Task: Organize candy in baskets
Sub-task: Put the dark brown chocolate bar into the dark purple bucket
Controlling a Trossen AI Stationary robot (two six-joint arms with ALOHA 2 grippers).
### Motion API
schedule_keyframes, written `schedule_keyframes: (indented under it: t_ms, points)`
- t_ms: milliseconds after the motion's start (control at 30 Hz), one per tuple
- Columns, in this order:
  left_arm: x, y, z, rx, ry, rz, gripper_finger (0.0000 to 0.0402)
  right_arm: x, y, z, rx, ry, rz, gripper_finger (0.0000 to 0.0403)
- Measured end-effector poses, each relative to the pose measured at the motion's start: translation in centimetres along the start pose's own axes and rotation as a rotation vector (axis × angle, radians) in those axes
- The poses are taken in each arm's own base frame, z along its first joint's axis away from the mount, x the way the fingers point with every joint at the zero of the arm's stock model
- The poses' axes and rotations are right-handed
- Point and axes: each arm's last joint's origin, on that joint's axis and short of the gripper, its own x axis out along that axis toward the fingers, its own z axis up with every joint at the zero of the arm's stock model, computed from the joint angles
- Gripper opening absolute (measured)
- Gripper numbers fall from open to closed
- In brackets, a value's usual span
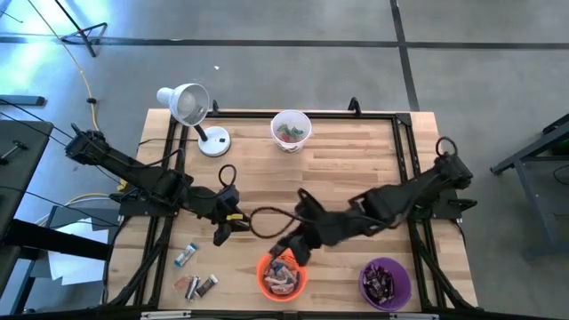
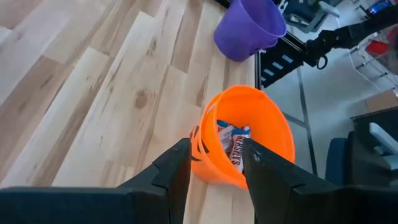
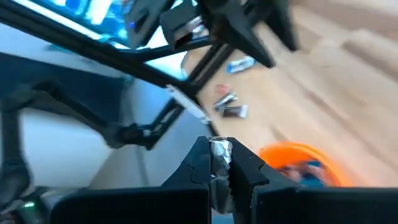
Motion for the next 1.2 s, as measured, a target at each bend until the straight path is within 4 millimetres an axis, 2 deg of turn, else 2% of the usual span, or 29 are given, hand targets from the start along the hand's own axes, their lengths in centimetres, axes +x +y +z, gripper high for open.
schedule_keyframes:
  t_ms: [167,267,433,533,600,733,867,1067,1200]
  points:
    - [0.0,0.0,0.0,0.000,0.000,0.000,0.0131,-5.1,2.2,-1.6,0.005,-0.041,-0.149,0.0005]
    - [0.0,0.0,0.1,-0.001,-0.005,-0.005,0.0131,-7.8,2.8,-3.2,0.057,-0.049,-0.210,0.0005]
    - [0.0,0.0,0.1,-0.051,-0.024,0.006,0.0131,-9.9,2.3,-7.3,0.214,0.049,-0.324,0.0005]
    - [0.0,0.0,0.1,-0.078,-0.028,0.010,0.0131,-10.6,1.4,-10.3,0.277,0.179,-0.488,0.0005]
    - [0.0,0.0,0.2,-0.080,-0.031,0.013,0.0131,-11.0,0.7,-12.0,0.299,0.256,-0.625,0.0005]
    - [0.0,0.0,0.2,-0.089,-0.055,0.031,0.0131,-10.6,0.0,-15.1,0.303,0.321,-0.680,0.0005]
    - [0.0,0.1,0.3,-0.119,-0.082,0.054,0.0131,-10.2,-1.6,-17.0,0.290,0.380,-0.811,0.0005]
    - [0.0,0.1,0.4,-0.173,-0.089,0.054,0.0131,-9.3,-4.0,-18.9,0.252,0.422,-0.957,0.0030]
    - [0.0,0.1,0.4,-0.207,-0.095,0.056,0.0131,-8.6,-5.1,-19.1,0.234,0.484,-1.029,0.0062]
